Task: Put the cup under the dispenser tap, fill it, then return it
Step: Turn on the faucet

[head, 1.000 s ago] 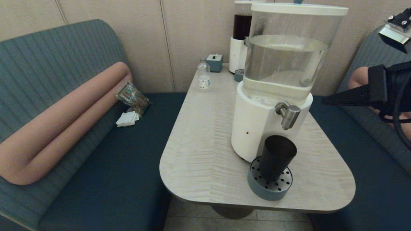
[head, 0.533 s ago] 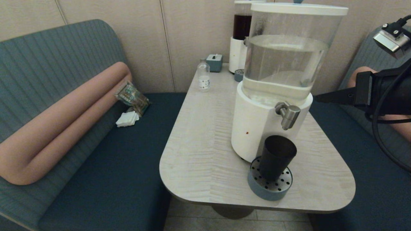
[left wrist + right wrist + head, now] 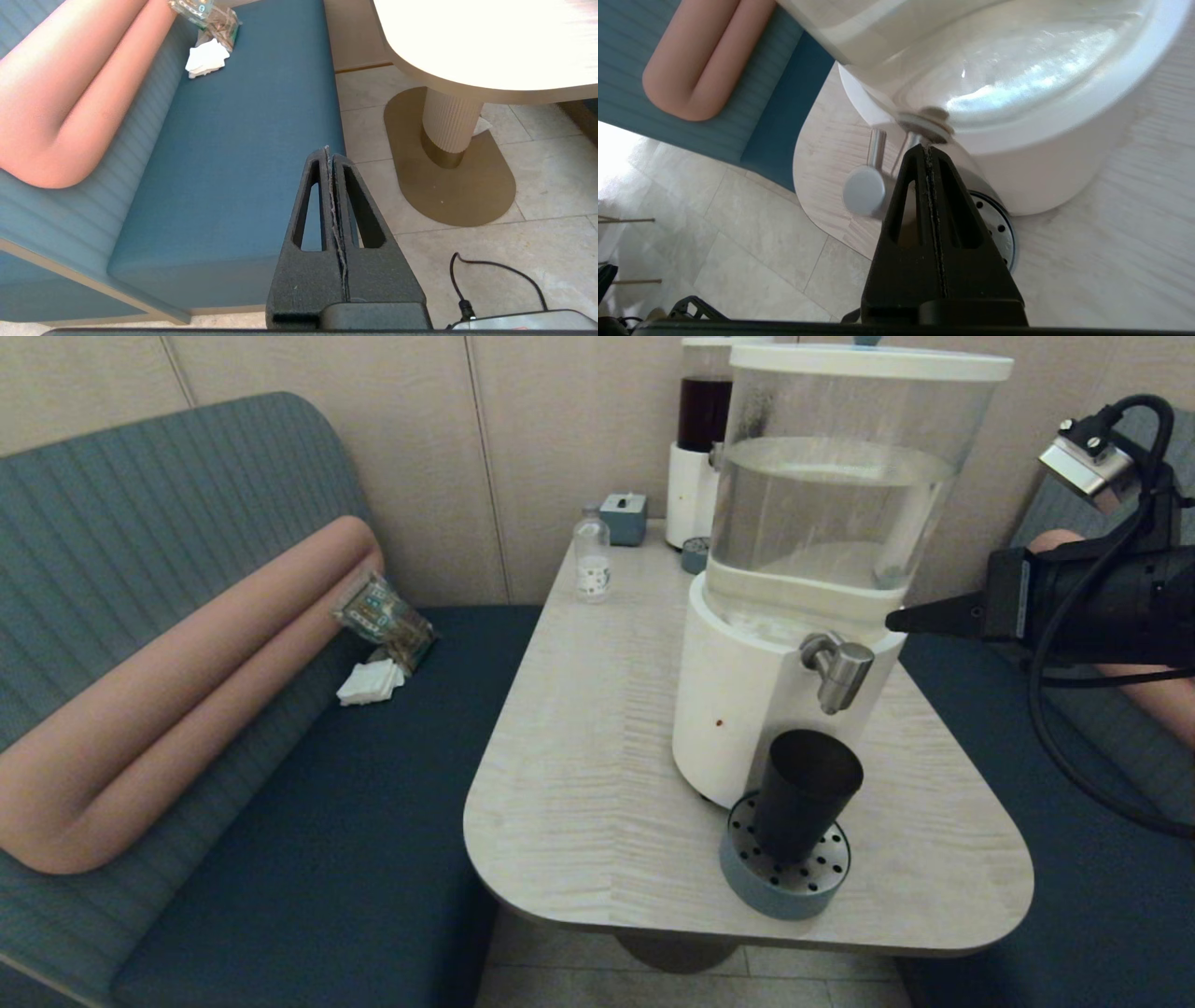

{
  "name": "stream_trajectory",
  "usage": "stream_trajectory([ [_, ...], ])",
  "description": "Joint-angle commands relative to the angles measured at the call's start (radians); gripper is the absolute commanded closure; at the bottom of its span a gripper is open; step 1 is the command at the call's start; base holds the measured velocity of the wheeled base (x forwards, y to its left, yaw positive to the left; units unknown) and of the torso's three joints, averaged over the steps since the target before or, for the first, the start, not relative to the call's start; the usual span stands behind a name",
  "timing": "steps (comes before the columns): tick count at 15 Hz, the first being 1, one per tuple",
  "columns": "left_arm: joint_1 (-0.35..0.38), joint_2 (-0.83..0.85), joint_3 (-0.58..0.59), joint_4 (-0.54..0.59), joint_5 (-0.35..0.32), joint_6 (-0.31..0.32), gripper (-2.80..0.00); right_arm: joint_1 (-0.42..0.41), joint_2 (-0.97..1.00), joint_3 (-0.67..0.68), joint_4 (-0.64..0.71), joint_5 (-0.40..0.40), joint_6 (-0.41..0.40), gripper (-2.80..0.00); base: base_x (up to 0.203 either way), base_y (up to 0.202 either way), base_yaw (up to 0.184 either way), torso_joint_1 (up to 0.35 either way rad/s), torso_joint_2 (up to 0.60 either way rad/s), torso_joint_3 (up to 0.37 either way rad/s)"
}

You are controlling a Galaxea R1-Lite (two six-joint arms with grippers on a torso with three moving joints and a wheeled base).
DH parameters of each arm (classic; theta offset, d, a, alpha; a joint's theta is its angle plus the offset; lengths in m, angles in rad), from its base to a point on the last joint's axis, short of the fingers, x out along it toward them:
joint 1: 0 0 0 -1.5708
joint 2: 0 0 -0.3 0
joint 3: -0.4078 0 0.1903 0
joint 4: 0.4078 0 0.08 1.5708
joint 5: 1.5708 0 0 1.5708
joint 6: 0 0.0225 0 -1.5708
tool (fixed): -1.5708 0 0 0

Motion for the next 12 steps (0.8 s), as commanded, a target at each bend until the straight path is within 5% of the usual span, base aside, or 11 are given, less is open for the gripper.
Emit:
stream_trajectory([
  [1, 0.000, 0.002, 0.000, 0.000, 0.000, 0.001, 0.00, 0.003, 0.036, -0.036, 0.016, 0.012, 0.003, 0.00, 0.000, 0.000, 0.000, 0.000, 0.00, 0.000],
  [12, 0.000, 0.002, 0.000, 0.000, 0.000, 0.001, 0.00, -0.003, 0.154, -0.283, 0.227, 0.014, 0.005, 0.00, 0.000, 0.000, 0.000, 0.000, 0.00, 0.000],
])
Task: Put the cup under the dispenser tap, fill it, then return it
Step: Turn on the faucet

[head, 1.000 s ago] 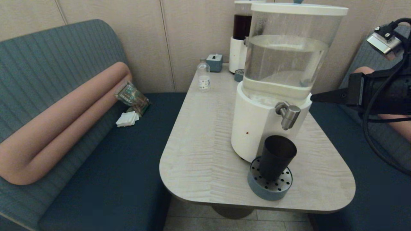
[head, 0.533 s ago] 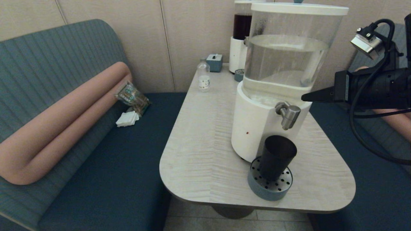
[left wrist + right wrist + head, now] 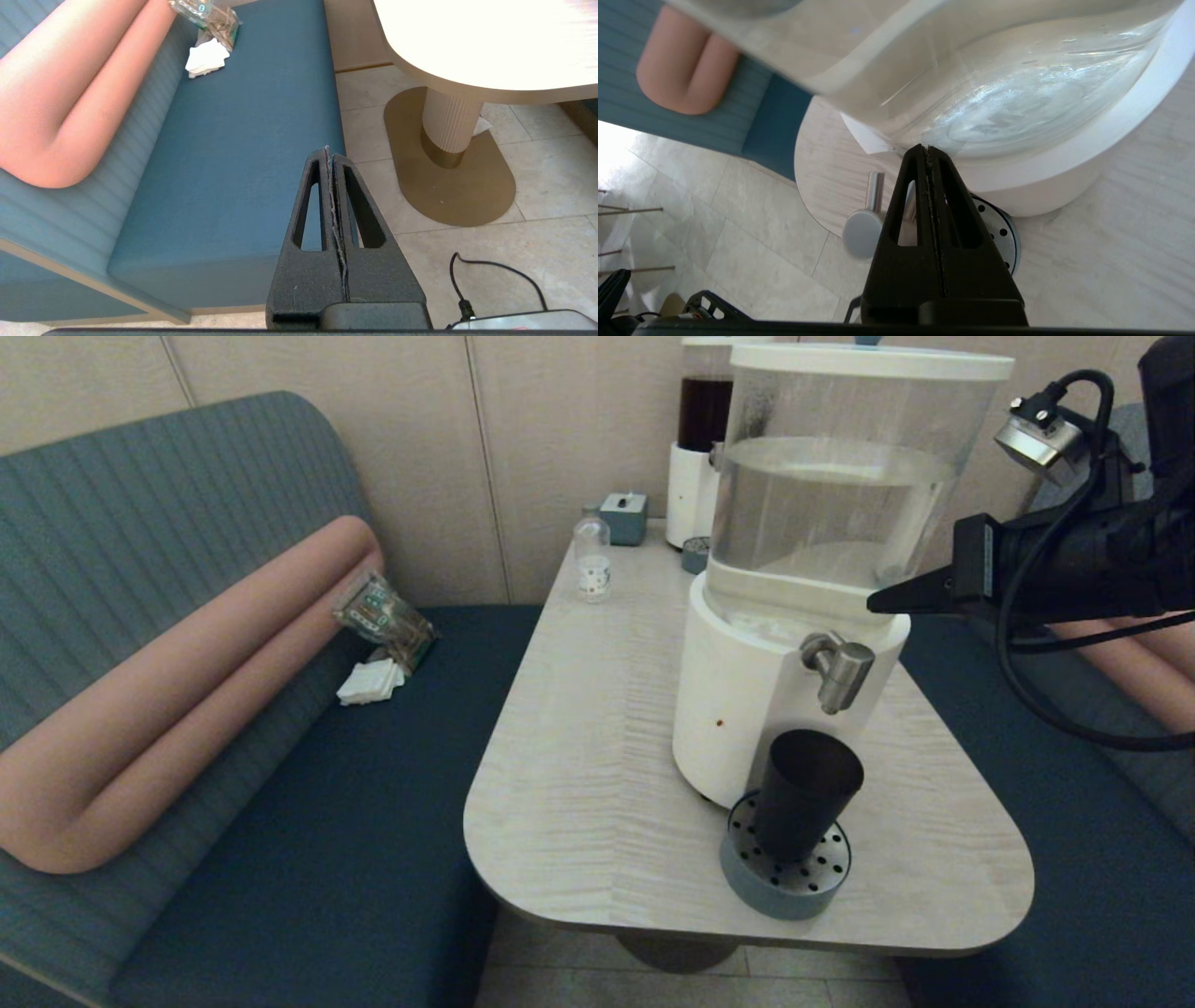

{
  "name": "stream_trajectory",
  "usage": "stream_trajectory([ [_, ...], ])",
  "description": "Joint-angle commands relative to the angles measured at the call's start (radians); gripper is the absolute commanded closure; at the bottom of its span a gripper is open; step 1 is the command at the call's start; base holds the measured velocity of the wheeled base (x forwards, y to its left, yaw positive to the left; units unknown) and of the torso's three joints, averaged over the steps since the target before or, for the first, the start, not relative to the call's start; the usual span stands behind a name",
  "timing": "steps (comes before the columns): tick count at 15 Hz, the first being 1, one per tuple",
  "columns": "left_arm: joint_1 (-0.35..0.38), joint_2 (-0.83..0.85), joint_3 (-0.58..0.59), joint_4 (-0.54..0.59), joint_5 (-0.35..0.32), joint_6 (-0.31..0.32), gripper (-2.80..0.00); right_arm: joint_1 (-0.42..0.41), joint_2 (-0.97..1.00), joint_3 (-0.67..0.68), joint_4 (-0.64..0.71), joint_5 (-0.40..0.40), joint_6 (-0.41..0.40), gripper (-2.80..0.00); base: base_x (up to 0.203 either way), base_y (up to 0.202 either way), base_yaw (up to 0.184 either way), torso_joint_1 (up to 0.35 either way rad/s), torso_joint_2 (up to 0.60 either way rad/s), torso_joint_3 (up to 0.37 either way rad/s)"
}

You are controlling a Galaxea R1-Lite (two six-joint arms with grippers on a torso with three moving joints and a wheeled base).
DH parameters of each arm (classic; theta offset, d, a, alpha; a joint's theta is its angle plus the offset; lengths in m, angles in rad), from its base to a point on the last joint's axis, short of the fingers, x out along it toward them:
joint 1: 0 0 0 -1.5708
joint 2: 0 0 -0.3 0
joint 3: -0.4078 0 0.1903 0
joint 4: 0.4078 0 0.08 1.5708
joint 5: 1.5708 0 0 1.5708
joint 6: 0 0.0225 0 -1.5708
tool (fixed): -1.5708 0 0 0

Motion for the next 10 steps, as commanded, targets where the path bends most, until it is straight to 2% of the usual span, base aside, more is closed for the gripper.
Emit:
stream_trajectory([
  [1, 0.000, 0.002, 0.000, 0.000, 0.000, 0.001, 0.00, 0.005, 0.049, -0.049, 0.034, 0.002, 0.002, 0.00, 0.000, 0.000, 0.000, 0.000, 0.00, 0.000],
  [10, 0.000, 0.002, 0.000, 0.000, 0.000, 0.001, 0.00, 0.024, 0.053, -0.017, 0.039, -0.007, 0.004, 0.00, 0.000, 0.000, 0.000, 0.000, 0.00, 0.000],
])
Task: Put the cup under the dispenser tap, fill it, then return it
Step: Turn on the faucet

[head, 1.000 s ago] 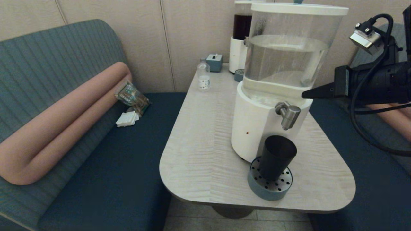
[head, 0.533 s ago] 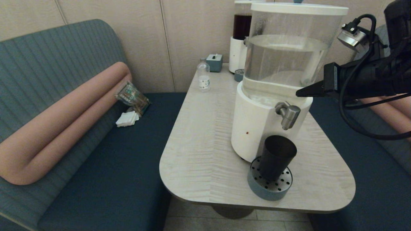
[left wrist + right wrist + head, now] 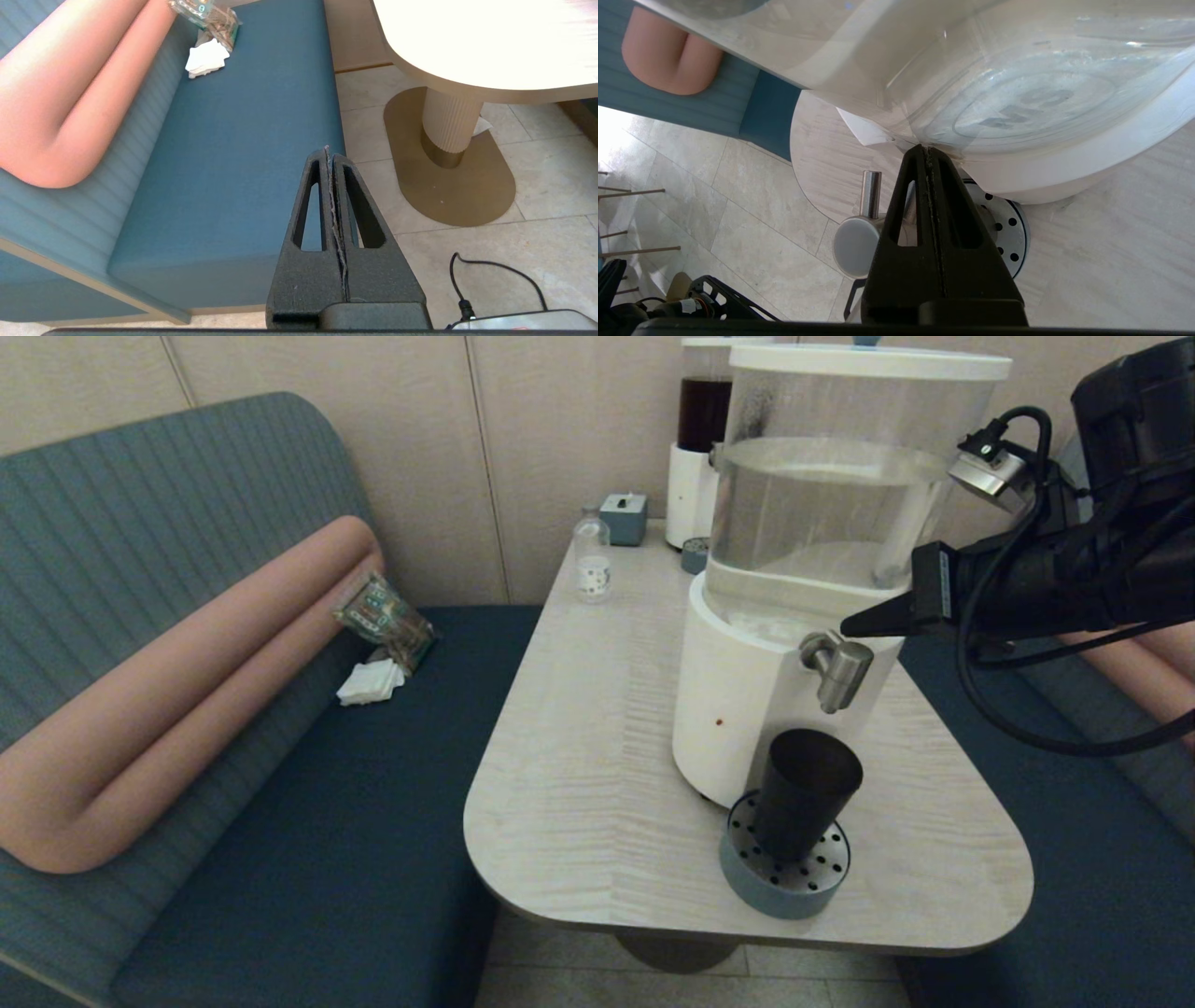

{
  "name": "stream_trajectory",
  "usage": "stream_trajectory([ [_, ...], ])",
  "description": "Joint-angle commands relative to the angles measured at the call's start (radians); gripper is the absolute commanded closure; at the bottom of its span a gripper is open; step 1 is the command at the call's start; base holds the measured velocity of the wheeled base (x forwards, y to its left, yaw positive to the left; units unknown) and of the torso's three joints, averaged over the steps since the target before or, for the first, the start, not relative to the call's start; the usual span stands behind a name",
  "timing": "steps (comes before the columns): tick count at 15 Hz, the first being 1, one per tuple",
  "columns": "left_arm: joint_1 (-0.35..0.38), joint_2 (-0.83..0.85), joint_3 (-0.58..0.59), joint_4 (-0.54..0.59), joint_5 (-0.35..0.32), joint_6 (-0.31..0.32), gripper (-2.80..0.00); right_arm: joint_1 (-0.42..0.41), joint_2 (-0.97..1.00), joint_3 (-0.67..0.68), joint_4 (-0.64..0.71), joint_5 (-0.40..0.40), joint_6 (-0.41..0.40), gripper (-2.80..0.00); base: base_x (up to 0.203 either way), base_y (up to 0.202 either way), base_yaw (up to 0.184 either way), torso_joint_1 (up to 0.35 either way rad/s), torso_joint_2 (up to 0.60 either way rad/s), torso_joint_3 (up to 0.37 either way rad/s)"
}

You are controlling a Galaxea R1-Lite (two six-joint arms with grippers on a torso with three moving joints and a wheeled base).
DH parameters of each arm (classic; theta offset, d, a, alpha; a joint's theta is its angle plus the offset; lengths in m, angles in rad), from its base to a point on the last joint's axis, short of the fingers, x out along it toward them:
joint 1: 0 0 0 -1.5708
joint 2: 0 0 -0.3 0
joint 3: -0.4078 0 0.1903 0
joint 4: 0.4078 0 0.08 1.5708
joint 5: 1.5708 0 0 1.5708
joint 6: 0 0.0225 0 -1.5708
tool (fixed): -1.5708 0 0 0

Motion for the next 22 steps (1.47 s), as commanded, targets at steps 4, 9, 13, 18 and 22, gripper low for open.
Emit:
stream_trajectory([
  [4, 0.000, 0.001, 0.000, 0.000, 0.000, 0.001, 0.00, 0.019, -0.025, 0.038, -0.003, 0.000, 0.001, 0.00, 0.000, 0.000, 0.000, 0.000, 0.00, 0.000],
  [9, 0.000, 0.001, 0.000, 0.000, 0.000, 0.001, 0.00, 0.039, -0.037, 0.061, -0.017, 0.008, -0.004, 0.00, 0.000, 0.000, 0.000, 0.000, 0.00, 0.000],
  [13, 0.000, 0.001, 0.000, 0.000, 0.000, 0.001, 0.00, 0.046, -0.033, 0.062, -0.018, 0.014, -0.005, 0.00, 0.000, 0.000, 0.000, 0.000, 0.00, 0.000],
  [18, 0.000, 0.001, 0.000, 0.000, 0.000, 0.001, 0.00, 0.058, -0.031, 0.076, -0.057, 0.049, -0.005, 0.00, 0.000, 0.000, 0.000, 0.000, 0.00, 0.000],
  [22, 0.000, 0.001, 0.000, 0.000, 0.000, 0.001, 0.00, 0.058, -0.010, 0.078, -0.083, 0.089, -0.007, 0.00, 0.000, 0.000, 0.000, 0.000, 0.00, 0.000],
])
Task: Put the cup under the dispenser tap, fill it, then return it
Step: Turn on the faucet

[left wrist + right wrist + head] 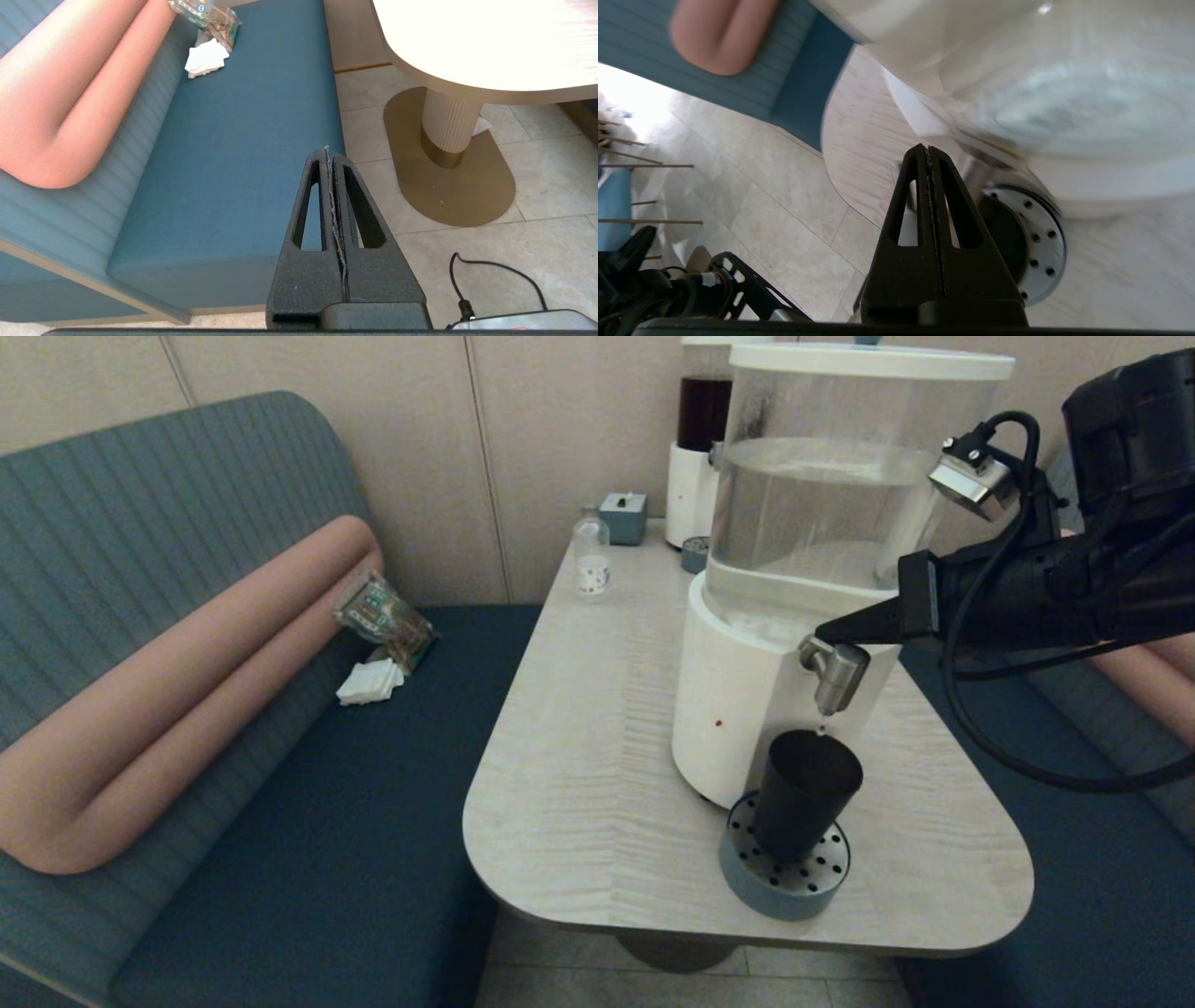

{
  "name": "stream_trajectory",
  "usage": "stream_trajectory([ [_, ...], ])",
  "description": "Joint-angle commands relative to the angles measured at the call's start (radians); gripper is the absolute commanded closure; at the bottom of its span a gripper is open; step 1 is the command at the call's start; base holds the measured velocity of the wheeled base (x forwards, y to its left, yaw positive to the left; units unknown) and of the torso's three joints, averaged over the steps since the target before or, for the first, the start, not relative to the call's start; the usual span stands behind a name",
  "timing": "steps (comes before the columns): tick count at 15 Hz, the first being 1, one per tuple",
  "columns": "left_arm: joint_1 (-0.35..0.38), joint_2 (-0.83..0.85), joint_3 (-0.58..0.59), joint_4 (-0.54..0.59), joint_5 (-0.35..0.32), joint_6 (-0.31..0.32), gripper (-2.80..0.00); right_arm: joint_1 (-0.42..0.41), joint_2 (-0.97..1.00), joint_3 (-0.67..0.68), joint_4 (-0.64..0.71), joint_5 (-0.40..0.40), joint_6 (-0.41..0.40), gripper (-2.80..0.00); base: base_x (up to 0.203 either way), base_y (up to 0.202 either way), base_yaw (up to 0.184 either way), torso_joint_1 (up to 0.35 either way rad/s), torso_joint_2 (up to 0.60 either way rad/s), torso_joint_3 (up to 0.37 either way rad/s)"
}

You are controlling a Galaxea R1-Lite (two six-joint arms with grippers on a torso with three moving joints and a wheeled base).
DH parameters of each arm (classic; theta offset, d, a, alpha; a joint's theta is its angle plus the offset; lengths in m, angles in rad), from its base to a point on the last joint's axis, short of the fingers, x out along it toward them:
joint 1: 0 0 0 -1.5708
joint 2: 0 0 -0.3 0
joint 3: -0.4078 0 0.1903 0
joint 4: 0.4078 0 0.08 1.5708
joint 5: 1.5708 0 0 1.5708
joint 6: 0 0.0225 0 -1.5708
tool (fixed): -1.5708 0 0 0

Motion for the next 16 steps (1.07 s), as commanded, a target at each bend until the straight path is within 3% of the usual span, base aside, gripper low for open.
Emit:
stream_trajectory([
  [1, 0.000, 0.001, 0.000, 0.000, 0.000, 0.001, 0.00, -0.001, 0.014, 0.005, 0.002, 0.010, -0.001, 0.00, 0.000, 0.000, 0.000, 0.000, 0.00, 0.000],
  [9, 0.000, 0.001, 0.000, 0.000, 0.000, 0.001, 0.00, -0.006, -0.013, 0.020, -0.017, 0.031, -0.022, 0.00, 0.000, 0.000, 0.000, 0.000, 0.00, 0.000],
  [12, 0.000, 0.001, 0.000, 0.000, 0.000, 0.001, 0.00, -0.041, -0.085, 0.083, -0.113, 0.027, -0.021, 0.00, 0.000, 0.000, 0.000, 0.000, 0.00, 0.000],
  [16, 0.000, 0.001, 0.000, 0.000, 0.000, 0.001, 0.00, -0.067, -0.167, 0.112, -0.097, 0.029, -0.020, 0.00, 0.000, 0.000, 0.000, 0.000, 0.00, 0.000],
])
